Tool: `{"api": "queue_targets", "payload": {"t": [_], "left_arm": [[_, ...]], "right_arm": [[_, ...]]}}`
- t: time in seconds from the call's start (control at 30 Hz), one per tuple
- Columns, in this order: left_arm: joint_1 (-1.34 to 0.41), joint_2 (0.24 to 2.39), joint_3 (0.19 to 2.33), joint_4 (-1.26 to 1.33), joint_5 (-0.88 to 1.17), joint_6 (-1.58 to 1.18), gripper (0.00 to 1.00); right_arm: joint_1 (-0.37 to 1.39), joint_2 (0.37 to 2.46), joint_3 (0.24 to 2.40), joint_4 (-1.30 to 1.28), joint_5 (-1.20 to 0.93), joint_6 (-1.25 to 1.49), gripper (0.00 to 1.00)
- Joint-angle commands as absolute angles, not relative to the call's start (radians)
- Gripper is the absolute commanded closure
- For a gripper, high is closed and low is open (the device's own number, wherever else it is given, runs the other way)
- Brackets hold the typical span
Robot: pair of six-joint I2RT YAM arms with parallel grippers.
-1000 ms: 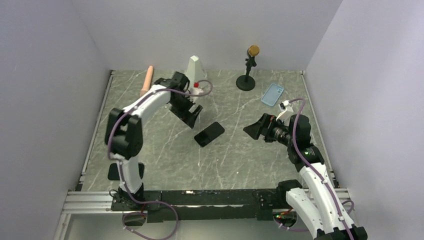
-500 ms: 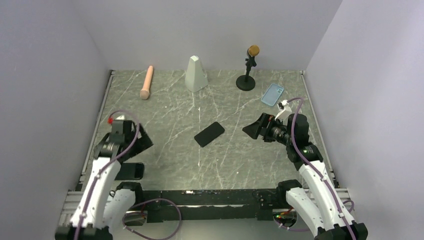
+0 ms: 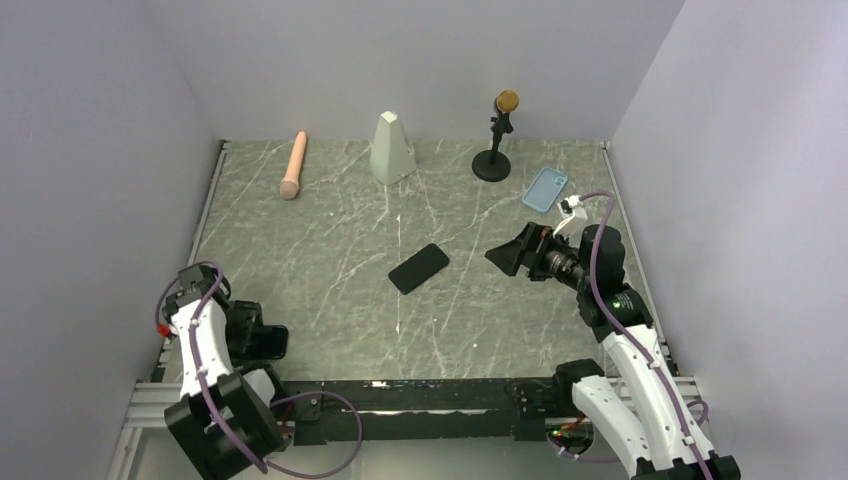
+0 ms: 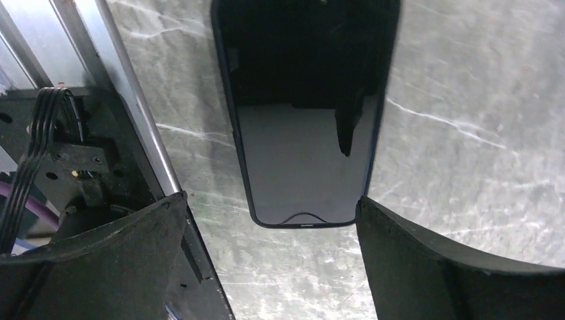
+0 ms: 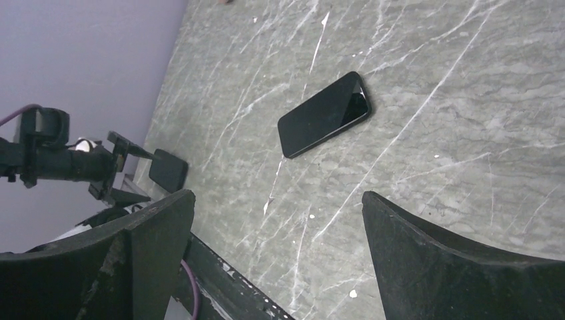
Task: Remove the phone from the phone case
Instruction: Pick up the phone at the center of the board.
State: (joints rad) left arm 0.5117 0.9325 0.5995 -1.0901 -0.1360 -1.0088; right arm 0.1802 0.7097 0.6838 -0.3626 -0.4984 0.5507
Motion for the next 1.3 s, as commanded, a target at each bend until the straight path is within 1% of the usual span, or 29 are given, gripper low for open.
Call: {"api": "queue_targets", "payload": {"t": [0.0, 0.27, 0.33, 0.53, 0.77, 0.87, 1.0, 1.03, 1.07, 1.1, 1.13, 1.2, 1.23, 1.27], "left_arm": [[0.607, 0.987, 0.575, -1.064, -0.049, -1.070, 0.01], [0.719, 1.038, 0.518, -0.895, -0.009, -1.046, 0.01], [0.722, 1.044, 0.514, -0.837, 0.013, -1.036, 0.01], [0.726, 1.055, 0.507, -0.738, -0.023, -1.053, 0.01], [0.726, 1.235, 0.487, -0.644, 0.046, -1.067, 0.01], [0.726, 1.262, 0.506, -0.608, 0.014, -1.047, 0.01], [0.726, 1.274, 0.503, -0.576, 0.059, -1.050, 0.01], [0.728, 1.287, 0.501, -0.580, 0.058, -1.060, 0.03], [0.734, 1.303, 0.499, -0.579, 0.066, -1.061, 0.08], [0.745, 1.321, 0.499, -0.576, 0.080, -1.059, 0.15], [0.757, 1.338, 0.503, -0.576, 0.080, -1.053, 0.18], [0.783, 1.346, 0.512, -0.573, 0.084, -1.043, 0.34], [0.807, 1.330, 0.507, -0.544, 0.101, -1.028, 0.44], [0.834, 1.304, 0.499, -0.512, 0.110, -1.010, 0.53]], "right_arm": [[0.185, 0.684, 0.731, -0.394, -0.484, 0.560, 0.00], [0.186, 0.676, 0.741, -0.412, -0.475, 0.574, 0.00], [0.185, 0.687, 0.744, -0.409, -0.477, 0.581, 0.00], [0.189, 0.707, 0.757, -0.397, -0.469, 0.611, 0.00], [0.200, 0.718, 0.764, -0.413, -0.422, 0.637, 0.00], [0.203, 0.730, 0.779, -0.451, -0.392, 0.634, 0.00], [0.203, 0.726, 0.811, -0.508, -0.356, 0.654, 0.00], [0.204, 0.727, 0.823, -0.521, -0.350, 0.665, 0.00], [0.204, 0.729, 0.834, -0.529, -0.346, 0.680, 0.00], [0.204, 0.731, 0.849, -0.536, -0.340, 0.692, 0.00], [0.204, 0.734, 0.861, -0.544, -0.331, 0.705, 0.00], [0.204, 0.736, 0.877, -0.558, -0.301, 0.724, 0.00], [0.204, 0.737, 0.882, -0.565, -0.291, 0.744, 0.00], [0.204, 0.742, 0.885, -0.567, -0.289, 0.751, 0.00]]}}
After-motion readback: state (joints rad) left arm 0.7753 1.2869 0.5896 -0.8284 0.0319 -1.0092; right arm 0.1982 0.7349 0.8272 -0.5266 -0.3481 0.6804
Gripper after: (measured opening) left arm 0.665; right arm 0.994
